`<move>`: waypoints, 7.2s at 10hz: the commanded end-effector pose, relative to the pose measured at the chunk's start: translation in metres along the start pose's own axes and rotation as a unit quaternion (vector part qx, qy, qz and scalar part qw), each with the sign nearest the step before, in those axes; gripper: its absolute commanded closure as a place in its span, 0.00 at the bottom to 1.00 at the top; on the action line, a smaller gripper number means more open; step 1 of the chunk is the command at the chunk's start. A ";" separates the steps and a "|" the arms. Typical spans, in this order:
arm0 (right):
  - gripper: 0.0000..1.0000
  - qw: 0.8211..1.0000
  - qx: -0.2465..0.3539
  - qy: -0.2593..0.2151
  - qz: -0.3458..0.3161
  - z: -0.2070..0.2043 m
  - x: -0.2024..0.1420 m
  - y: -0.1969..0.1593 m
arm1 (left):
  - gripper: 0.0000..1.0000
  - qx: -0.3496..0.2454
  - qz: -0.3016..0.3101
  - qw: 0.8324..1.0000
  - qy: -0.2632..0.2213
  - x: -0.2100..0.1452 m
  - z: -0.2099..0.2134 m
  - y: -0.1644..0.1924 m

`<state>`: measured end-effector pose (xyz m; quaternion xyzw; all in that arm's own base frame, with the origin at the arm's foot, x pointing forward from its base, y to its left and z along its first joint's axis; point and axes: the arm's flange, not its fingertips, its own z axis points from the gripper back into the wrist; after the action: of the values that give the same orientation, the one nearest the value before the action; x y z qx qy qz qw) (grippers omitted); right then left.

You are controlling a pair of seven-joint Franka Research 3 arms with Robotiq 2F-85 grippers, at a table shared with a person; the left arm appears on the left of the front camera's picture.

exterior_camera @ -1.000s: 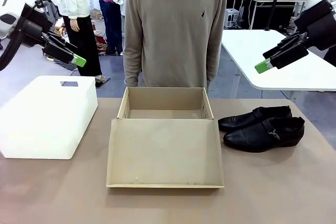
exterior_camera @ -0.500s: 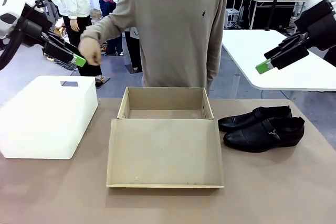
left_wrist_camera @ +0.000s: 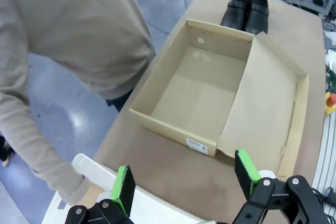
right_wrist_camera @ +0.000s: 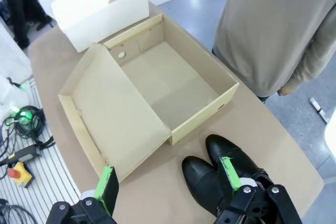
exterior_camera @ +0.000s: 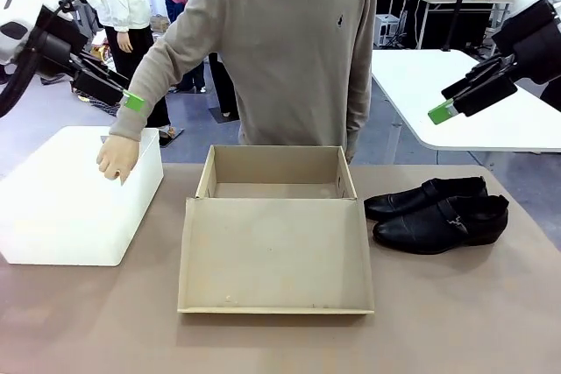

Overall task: Pack the shoes into the box.
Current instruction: Place one shoe of the Shoes into the Shoes Box.

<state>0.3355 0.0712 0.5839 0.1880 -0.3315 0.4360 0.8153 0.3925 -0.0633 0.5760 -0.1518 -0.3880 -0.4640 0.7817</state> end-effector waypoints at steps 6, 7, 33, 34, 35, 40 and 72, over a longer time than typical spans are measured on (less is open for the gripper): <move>0.00 0.988 -0.005 0.112 0.106 0.041 0.028 -0.052 | 0.00 -0.007 -0.008 1.000 -0.008 -0.001 0.001 0.003; 0.00 0.981 -0.001 0.138 0.135 0.044 0.032 -0.059 | 0.00 -0.007 -0.008 1.000 -0.008 -0.001 0.001 0.003; 0.00 0.912 0.044 0.284 0.292 -0.077 -0.032 -0.203 | 0.00 -0.007 -0.008 1.000 -0.008 -0.001 0.001 0.003; 0.00 0.915 0.049 0.279 0.286 -0.081 -0.036 -0.206 | 0.00 -0.007 -0.008 1.000 -0.008 -0.001 0.001 0.003; 0.00 0.919 0.051 0.277 0.277 -0.082 -0.036 -0.206 | 0.00 -0.007 -0.008 1.000 -0.008 -0.001 0.001 0.003; 0.00 0.916 0.047 0.293 0.269 -0.084 -0.039 -0.204 | 0.00 -0.007 -0.008 1.000 -0.008 -0.001 0.001 0.003; 0.59 0.920 0.102 0.316 0.207 -0.198 -0.120 -0.268 | 0.00 -0.007 -0.008 1.000 -0.008 -0.001 0.001 0.003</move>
<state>0.5787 -0.0267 0.3506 0.0495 -0.0510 0.6621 0.7460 0.3923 -0.0624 0.5760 -0.1507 -0.3870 -0.4642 0.7824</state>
